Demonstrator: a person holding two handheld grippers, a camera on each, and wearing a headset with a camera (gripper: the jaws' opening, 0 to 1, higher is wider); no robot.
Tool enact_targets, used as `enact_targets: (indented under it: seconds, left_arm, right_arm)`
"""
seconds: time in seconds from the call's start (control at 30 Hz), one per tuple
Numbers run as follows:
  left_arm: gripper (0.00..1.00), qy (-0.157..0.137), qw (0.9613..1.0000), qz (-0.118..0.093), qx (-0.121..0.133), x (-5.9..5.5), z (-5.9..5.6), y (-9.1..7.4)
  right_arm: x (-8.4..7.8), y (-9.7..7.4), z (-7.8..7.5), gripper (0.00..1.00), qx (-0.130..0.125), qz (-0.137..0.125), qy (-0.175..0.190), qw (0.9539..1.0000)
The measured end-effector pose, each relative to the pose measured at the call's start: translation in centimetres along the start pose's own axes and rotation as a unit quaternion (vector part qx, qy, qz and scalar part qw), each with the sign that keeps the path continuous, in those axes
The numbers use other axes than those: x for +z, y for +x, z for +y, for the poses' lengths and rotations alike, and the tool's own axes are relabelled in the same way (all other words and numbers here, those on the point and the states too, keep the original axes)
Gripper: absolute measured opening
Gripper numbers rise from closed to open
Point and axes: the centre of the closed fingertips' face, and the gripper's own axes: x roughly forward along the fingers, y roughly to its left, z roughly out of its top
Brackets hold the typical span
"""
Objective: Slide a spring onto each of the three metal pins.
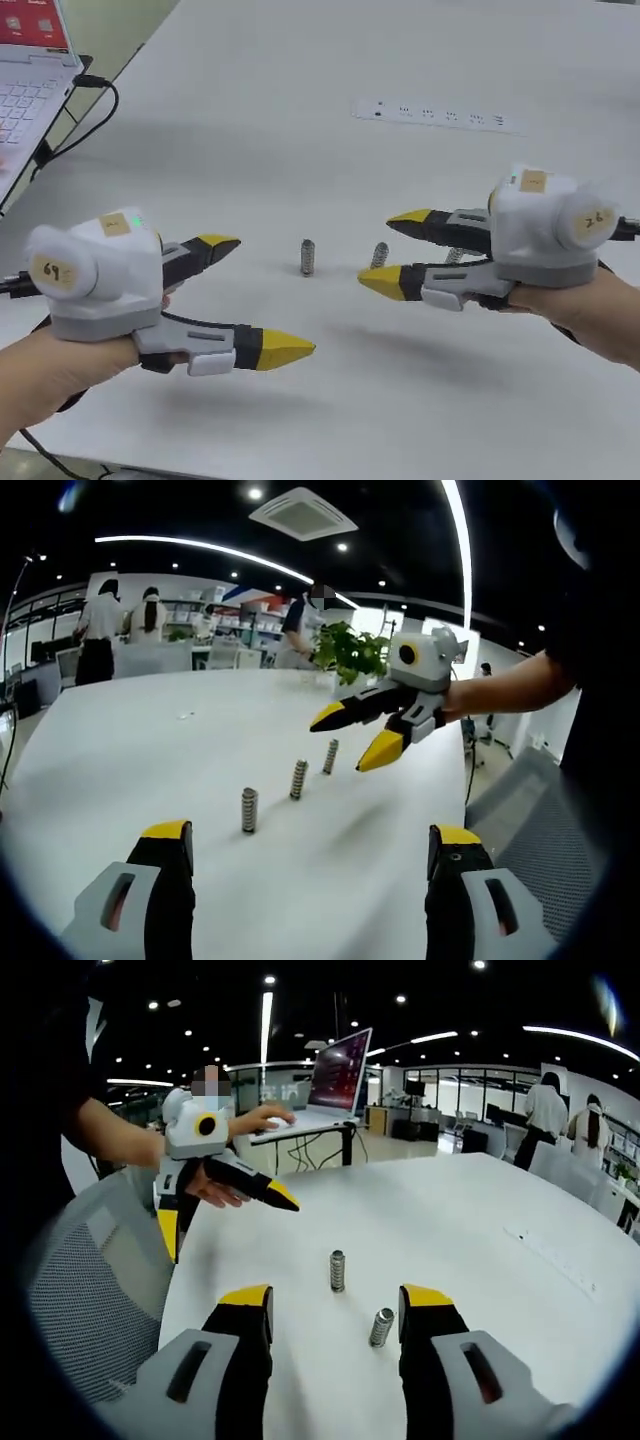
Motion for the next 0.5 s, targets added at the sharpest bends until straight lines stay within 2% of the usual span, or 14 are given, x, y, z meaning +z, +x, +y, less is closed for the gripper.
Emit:
enact_targets:
  seconds: [0.1,0.17,0.33,0.37,0.47,0.5]
  left_arm:
    - [0.95,0.008,0.9999,-0.004,-0.005,0.3,-0.3,0.2]
    - [0.95,0.010,0.9999,-0.009,-0.007,0.5,-0.4,0.3]
    - [0.96,0.016,0.9998,-0.011,-0.009,0.8,-0.7,0.2]
    - [0.97,0.023,0.9996,-0.014,-0.006,1.0,-0.5,0.2]
    - [0.98,0.020,0.9996,-0.019,-0.005,1.2,-0.5,0.1]
    - [0.98,0.022,0.9995,-0.022,-0.006,1.3,-0.5,0.1]
  right_arm:
    - [-0.3,-1.2,0.0,0.57,-0.007,-0.008,0.010,0.9999]
    - [-0.4,-2.0,0.1,0.62,-0.014,-0.023,0.025,0.9993]
    - [-1.7,-3.9,1.0,0.71,-0.020,-0.028,0.034,0.9988]
    - [-1.9,-4.2,1.1,0.73,-0.021,-0.033,0.041,0.9984]
    - [-2.1,-5.9,0.8,0.85,-0.041,-0.069,0.076,0.9938]
    - [-2.2,-6.2,0.8,0.89,-0.042,-0.071,0.074,0.9938]
